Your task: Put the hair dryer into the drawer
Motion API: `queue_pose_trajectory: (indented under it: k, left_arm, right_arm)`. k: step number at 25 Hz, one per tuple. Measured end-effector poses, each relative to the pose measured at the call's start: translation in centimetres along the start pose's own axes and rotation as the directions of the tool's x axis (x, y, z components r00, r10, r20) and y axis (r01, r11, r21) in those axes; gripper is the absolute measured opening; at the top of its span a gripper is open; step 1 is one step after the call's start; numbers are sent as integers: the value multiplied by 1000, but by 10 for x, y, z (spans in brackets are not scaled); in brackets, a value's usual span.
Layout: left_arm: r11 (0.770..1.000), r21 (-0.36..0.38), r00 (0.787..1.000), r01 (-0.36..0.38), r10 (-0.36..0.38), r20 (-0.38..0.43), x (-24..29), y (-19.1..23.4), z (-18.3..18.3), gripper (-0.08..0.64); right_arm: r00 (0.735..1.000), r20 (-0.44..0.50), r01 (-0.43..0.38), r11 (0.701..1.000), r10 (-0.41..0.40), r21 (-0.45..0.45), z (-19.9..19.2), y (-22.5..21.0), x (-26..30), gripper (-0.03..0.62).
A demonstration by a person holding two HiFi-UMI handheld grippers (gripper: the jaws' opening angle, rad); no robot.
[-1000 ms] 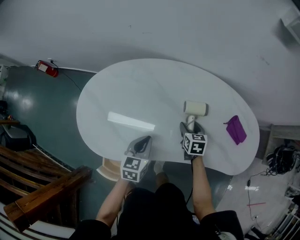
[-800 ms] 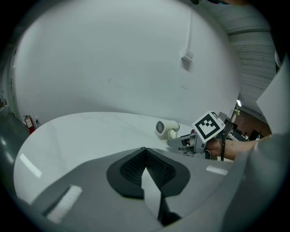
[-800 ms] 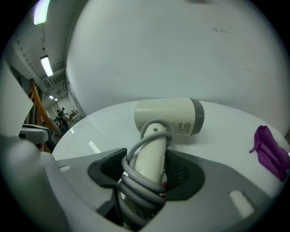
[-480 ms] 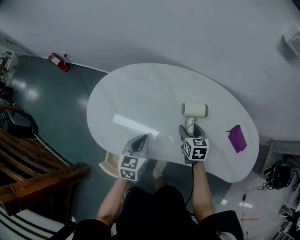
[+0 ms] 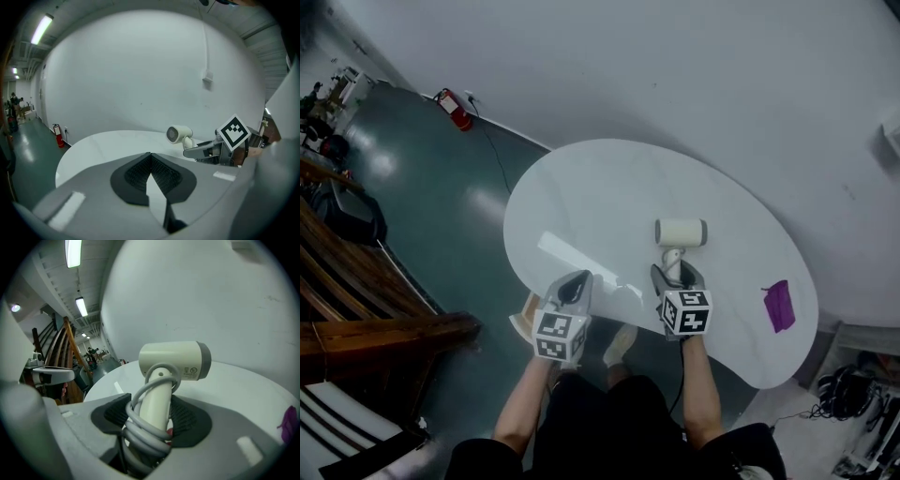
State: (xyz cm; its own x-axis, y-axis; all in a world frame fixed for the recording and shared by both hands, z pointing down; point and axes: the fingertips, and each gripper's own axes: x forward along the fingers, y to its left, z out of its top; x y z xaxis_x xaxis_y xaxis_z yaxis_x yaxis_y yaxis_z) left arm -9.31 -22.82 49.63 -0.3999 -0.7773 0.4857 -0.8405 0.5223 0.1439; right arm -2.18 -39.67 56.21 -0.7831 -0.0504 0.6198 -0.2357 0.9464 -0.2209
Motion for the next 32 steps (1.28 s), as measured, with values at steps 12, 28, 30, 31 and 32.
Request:
queue_pose_trajectory:
  k: [12, 28, 30, 31, 32]
  left_arm:
    - [985, -89, 987, -149, 154, 43, -71, 71, -14, 6]
    - [929, -208, 945, -307, 322, 46, -173, 149, -59, 6]
    - [921, -218, 939, -324, 340, 43, -184, 160, -68, 6]
    - [917, -223, 936, -331, 348, 43, -190, 165, -72, 6]
    - [913, -230, 934, -336, 355, 44, -195, 169, -75, 6]
  right_arm:
    - [989, -35, -149, 981, 146, -125, 17, 104, 23, 261]
    - [930, -150, -365, 893, 336, -264, -9, 263, 38, 261]
    - [919, -170, -392, 876, 356, -281, -17, 283, 40, 261]
    - [913, -180, -405, 868, 366, -289, -20, 293, 41, 261]
    - [907, -189, -418, 859, 376, -296, -24, 303, 42, 261]
